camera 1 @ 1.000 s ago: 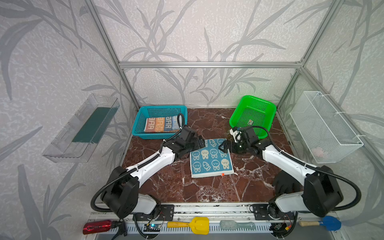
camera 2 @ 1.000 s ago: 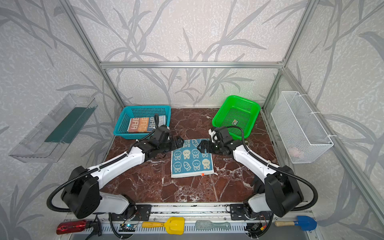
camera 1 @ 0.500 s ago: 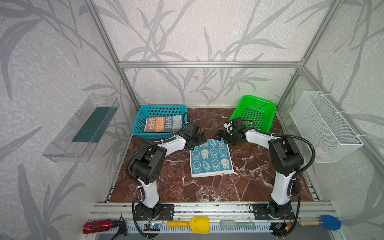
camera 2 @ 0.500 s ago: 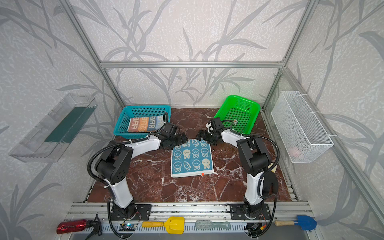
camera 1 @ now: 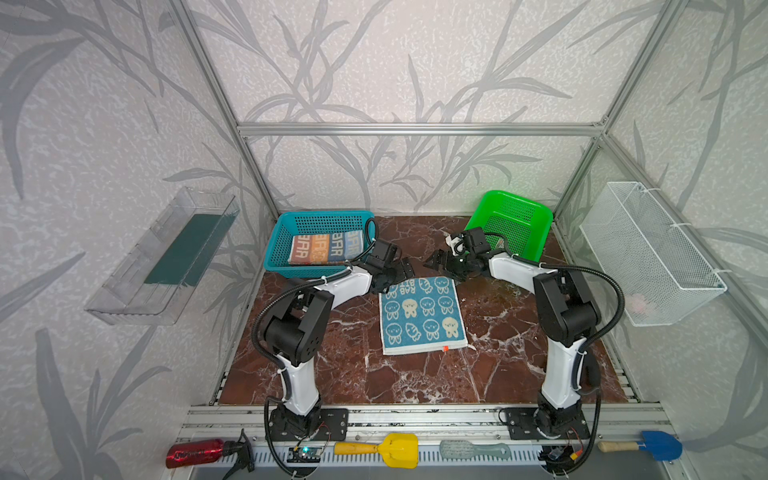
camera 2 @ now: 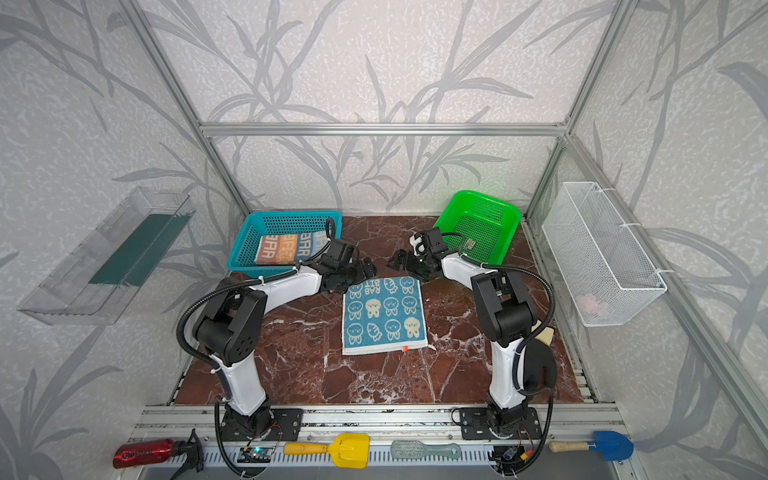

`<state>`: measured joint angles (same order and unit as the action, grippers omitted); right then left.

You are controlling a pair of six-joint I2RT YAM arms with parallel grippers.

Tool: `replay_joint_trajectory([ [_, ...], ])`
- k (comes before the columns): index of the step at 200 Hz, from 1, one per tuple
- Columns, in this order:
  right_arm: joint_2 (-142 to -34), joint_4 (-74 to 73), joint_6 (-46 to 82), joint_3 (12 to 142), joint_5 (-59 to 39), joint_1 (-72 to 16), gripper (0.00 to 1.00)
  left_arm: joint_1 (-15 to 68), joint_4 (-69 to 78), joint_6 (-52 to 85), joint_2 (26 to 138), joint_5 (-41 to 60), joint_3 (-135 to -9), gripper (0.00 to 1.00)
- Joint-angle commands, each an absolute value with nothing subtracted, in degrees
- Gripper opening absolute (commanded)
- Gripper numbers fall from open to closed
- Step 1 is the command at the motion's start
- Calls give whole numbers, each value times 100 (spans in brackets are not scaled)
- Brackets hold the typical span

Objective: Fold and stack the towels
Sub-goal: 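Lower both grippers onto the blue towel's far edge and pinch it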

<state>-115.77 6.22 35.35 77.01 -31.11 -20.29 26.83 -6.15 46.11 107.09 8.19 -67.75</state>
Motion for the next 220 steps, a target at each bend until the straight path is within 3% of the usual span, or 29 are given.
replay_joint_trajectory([
  [1, -11805, 578, 3570, 7754, -3234, -1950, 99, 2635, -613, 4605, 10963, 735, -6891, 99],
  [73, -11766, 672, 3307, 7384, -3201, -1788, 99, 2621, -800, 4299, 11112, 561, -6637, 99],
  [163, -10999, 455, 3052, 5924, -3084, -1852, 99, 3012, -804, 4368, 10302, 343, -5602, 99],
  [220, -10085, 1282, 2285, 6332, -2620, -1844, 99, 3037, -1658, 3851, 9619, 146, -6287, 99],
])
